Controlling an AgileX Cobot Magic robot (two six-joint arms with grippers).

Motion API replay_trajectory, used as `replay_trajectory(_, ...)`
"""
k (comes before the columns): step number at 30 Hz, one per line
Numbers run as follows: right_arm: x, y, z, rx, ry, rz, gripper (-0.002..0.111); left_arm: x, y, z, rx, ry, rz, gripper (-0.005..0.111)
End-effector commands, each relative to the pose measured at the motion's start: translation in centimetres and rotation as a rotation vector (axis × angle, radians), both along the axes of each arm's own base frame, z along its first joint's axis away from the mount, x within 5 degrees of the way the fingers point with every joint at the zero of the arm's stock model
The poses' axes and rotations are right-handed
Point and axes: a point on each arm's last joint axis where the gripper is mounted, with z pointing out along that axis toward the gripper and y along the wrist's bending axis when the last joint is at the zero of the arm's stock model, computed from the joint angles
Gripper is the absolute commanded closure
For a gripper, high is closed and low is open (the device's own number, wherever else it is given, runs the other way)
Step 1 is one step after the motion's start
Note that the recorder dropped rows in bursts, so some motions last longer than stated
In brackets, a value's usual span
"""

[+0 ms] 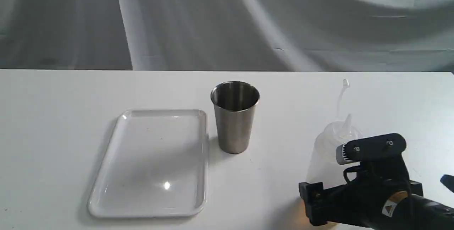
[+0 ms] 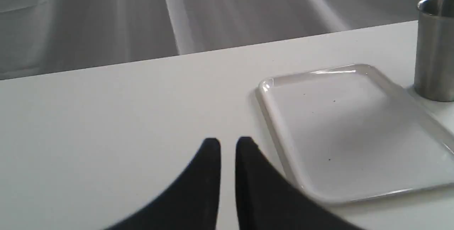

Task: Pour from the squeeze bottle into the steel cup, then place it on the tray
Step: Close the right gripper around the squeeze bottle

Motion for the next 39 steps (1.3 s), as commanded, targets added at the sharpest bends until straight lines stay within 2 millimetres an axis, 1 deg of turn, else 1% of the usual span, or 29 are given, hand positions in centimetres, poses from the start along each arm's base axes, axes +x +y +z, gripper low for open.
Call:
replay_trajectory(1, 0.2, 0.1, 0.1, 0.013, 0.000, -0.017, 0.007, 0.0, 0.0, -0.1, -0.002, -0.007, -0.003, 0.098)
replay_trajectory(7, 0.2, 0.0, 0.1, 0.016, 0.001, -0.023, 0.011, 0.0, 0.0, -0.1, -0.002, -0.007, -0.003, 0.098)
replay_trajectory(12, 0.2, 0.0, 0.1, 0.016, 0.001, -0.023, 0.019, 0.0, 0.0, -0.1, -0.002, -0.007, -0.003, 0.098)
replay_trajectory(15, 0.2, 0.0, 0.1, 0.016, 0.001, -0.023, 0.028, 0.0, 0.0, -0.1, -0.002, -0.007, -0.003, 0.098)
replay_trajectory(20, 0.2, 0.0, 0.1, 0.016, 0.001, -0.023, 0.048, 0.0, 0.0, -0.1, -0.002, -0.007, -0.003, 0.098)
replay_trajectory(24, 0.2, 0.0, 0.1, 0.016, 0.004, -0.023, 0.059, 0.0, 0.0, -0.1, -0.002, -0.007, -0.003, 0.098)
replay_trajectory(26, 0.1, 0.0, 0.4, 0.020, 0.003, -0.021, 0.063, 0.0, 0.0, -0.1, -0.002, -0.007, -0.003, 0.098)
replay_trajectory(28, 0.0, 0.0, 1.0, 0.028, -0.008, -0.019, 0.066, 0.0, 0.0, -0.1, -0.002, -0.007, -0.003, 0.098)
replay_trajectory(33, -0.3, 0.0, 2.8, 0.067, -0.017, -0.031, 0.067, 0.0, 0.0, -0.1, -0.002, -0.007, -0.003, 0.098)
replay_trajectory(39, 0.1, 0.7, 6.2, 0.107, 0.007, 0.017, 0.067, 0.0, 0.0, -0.1, -0.002, -0.007, -0.003, 0.098)
